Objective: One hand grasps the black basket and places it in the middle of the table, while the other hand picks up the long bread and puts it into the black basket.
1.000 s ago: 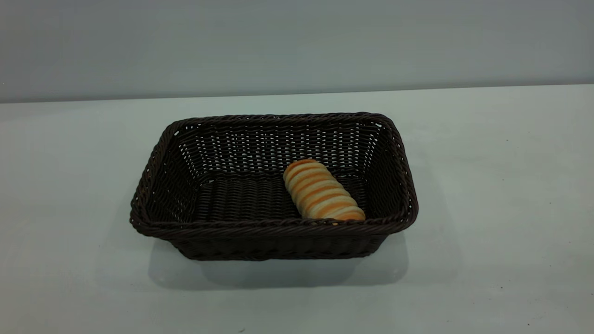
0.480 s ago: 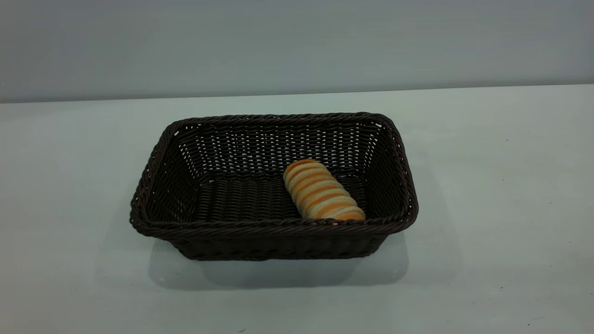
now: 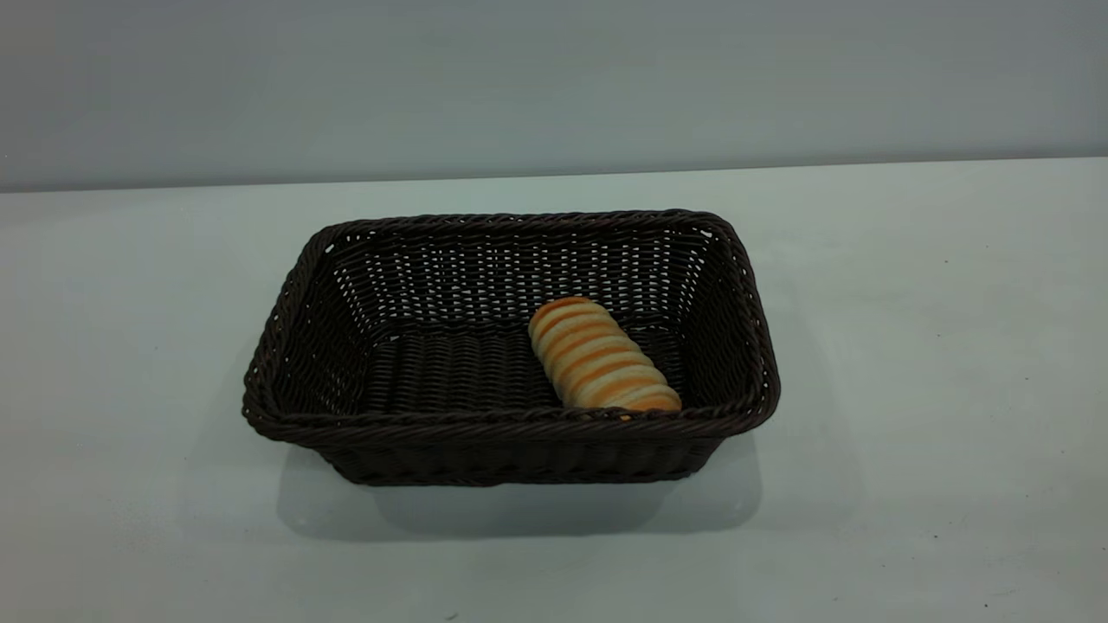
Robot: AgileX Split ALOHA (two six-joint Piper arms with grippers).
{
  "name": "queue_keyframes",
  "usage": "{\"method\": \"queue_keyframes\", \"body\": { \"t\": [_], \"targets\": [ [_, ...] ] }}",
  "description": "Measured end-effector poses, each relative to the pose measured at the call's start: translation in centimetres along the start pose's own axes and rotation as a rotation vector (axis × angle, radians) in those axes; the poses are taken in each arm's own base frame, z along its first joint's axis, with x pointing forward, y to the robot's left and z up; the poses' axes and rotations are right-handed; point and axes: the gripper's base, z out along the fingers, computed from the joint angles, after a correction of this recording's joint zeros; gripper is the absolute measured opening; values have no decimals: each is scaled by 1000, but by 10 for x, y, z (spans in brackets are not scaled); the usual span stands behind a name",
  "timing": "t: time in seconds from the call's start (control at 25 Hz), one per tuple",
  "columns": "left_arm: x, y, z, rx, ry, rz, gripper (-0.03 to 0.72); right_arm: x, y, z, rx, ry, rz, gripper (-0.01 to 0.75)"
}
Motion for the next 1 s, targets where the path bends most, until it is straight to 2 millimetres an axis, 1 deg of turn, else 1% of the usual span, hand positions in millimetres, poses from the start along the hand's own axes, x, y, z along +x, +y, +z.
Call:
{"method": "queue_keyframes", "body": {
  "t": [0.08,0.16,0.2,0.24,0.32,0.48,0.56,0.64,0.72,0.8,0.92,1.0],
  "targets": [
    [-11,-3,-2,34,-30,-30,364,0,0,0,0,0,0,334],
    [-9,-7,-2,87,-14,-78,364,0,0,0,0,0,0,334],
    [-4,-10,-1,111,9,-103,364,0,0,0,0,0,0,334],
    [4,-13,1,142,42,-119,364,0,0,0,0,0,0,334],
    [26,-21,8,209,139,-137,361,0,0,0,0,0,0,334],
    [87,-37,32,335,431,-203,347,0,0,0,0,0,0,334],
    [106,-44,40,400,536,-230,343,0,0,0,0,0,0,334],
    [118,-48,47,444,598,-220,343,0,0,0,0,0,0,334],
    [119,-51,50,479,607,-210,343,0,0,0,0,0,0,334],
    [116,-54,49,520,613,-233,343,0,0,0,0,0,0,334],
    [114,-66,40,633,688,-388,343,0,0,0,0,0,0,334],
    [111,-75,31,750,757,-488,340,0,0,0,0,0,0,334]
  ]
}}
